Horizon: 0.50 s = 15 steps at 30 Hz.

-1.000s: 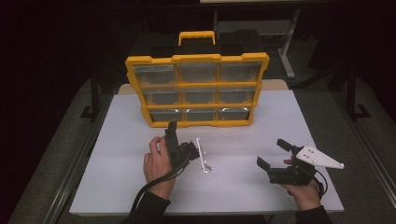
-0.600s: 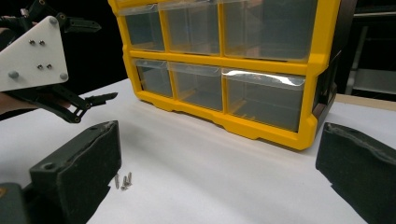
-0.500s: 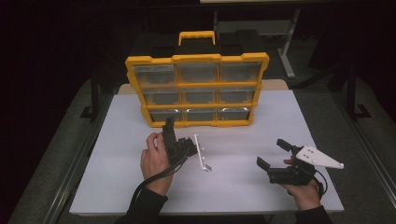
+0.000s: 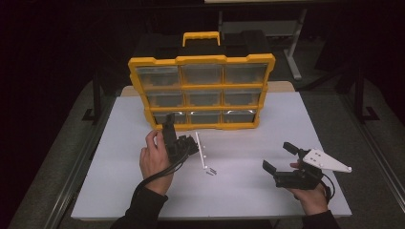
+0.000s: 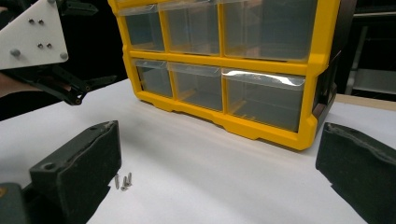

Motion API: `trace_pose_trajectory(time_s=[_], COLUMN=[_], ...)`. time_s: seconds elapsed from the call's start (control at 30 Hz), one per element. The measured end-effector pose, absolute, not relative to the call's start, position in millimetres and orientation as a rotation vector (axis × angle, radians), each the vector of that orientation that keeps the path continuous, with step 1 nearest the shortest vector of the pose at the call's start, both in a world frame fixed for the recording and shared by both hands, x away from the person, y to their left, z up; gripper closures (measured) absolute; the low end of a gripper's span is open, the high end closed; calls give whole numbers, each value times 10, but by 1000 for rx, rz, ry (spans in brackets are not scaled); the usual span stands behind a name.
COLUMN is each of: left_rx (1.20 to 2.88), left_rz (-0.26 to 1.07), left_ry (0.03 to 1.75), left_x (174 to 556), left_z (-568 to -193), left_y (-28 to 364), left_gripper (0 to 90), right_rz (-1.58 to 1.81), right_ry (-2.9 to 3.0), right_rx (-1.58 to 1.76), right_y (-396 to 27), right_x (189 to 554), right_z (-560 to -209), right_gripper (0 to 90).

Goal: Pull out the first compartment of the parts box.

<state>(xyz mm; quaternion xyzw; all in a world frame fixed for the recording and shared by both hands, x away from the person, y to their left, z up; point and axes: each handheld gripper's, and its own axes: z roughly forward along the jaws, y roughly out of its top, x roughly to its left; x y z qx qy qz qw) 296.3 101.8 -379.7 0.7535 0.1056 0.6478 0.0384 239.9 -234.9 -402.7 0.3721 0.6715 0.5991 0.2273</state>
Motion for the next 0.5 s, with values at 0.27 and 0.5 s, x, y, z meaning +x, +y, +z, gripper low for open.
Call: trace_pose_trajectory(time_s=[0.27, 0.5], left_rx=[2287, 2266], left_rz=[2019, 2049], left_ry=[327, 333], left_x=[2996, 3029], left_z=[-3711, -3623], left_y=[1057, 1086], left_gripper=[0, 0], right_rz=[1650, 1650], right_ry=[1852, 1851], right_rx=[1025, 1025], right_y=[-2348, -2349], right_x=[2398, 2399], right_z=[-4027, -4027], right_gripper=[0, 0])
